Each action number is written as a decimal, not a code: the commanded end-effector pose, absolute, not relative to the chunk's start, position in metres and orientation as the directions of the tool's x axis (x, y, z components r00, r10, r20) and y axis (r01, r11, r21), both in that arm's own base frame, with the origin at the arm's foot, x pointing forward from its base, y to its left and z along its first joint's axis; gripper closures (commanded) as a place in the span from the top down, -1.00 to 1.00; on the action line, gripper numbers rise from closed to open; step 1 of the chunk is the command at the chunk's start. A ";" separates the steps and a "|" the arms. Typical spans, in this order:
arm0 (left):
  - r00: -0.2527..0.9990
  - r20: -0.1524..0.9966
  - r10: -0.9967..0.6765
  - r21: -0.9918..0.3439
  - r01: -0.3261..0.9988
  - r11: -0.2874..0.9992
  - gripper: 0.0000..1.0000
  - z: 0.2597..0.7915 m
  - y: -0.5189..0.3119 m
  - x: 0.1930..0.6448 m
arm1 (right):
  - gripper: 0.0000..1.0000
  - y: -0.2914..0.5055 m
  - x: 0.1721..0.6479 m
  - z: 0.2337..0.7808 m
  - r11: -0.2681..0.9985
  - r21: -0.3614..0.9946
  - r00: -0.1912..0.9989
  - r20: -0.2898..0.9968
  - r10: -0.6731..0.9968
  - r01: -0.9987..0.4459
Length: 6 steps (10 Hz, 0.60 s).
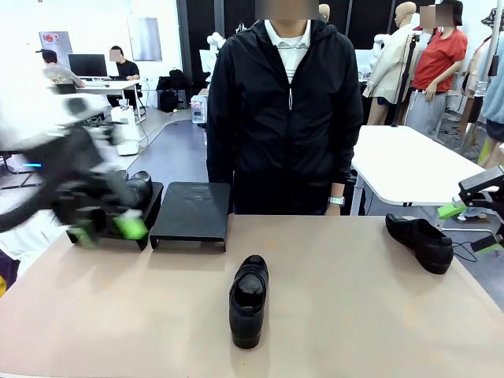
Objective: Organize the shoes by placing them on the stand.
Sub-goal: Place the Shoe from the middle of the table onto the Shoes Stand.
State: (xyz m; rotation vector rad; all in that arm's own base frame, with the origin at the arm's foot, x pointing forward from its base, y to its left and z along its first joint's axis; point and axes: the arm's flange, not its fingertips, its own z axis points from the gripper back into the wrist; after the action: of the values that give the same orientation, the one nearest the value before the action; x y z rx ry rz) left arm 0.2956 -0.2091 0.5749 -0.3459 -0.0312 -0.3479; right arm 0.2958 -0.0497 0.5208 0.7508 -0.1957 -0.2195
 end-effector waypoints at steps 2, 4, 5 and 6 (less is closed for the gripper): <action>0.961 0.141 -0.238 -0.205 0.264 0.943 1.00 0.541 -0.325 0.349 | 1.00 -0.052 0.296 0.523 0.703 0.701 0.960 0.099 -0.261 0.119; 0.969 0.234 -0.076 -0.159 0.115 0.981 1.00 0.501 -0.383 0.361 | 1.00 -0.052 0.296 0.523 0.703 0.701 0.960 0.099 -0.261 0.119; 0.976 0.213 -0.040 -0.152 0.074 0.986 1.00 0.488 -0.384 0.369 | 1.00 -0.052 0.296 0.523 0.703 0.701 0.960 0.099 -0.261 0.119; 0.980 0.169 -0.109 -0.197 0.142 0.970 1.00 0.495 -0.373 0.369 | 1.00 -0.052 0.296 0.523 0.703 0.701 0.960 0.099 -0.261 0.119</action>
State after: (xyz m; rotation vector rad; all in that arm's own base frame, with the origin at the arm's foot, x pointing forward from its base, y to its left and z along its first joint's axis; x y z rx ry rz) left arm 0.3661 -0.3785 0.4804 -0.2089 -0.2089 -0.1185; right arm 0.2956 -0.0501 0.5207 0.7507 -0.1957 -0.2205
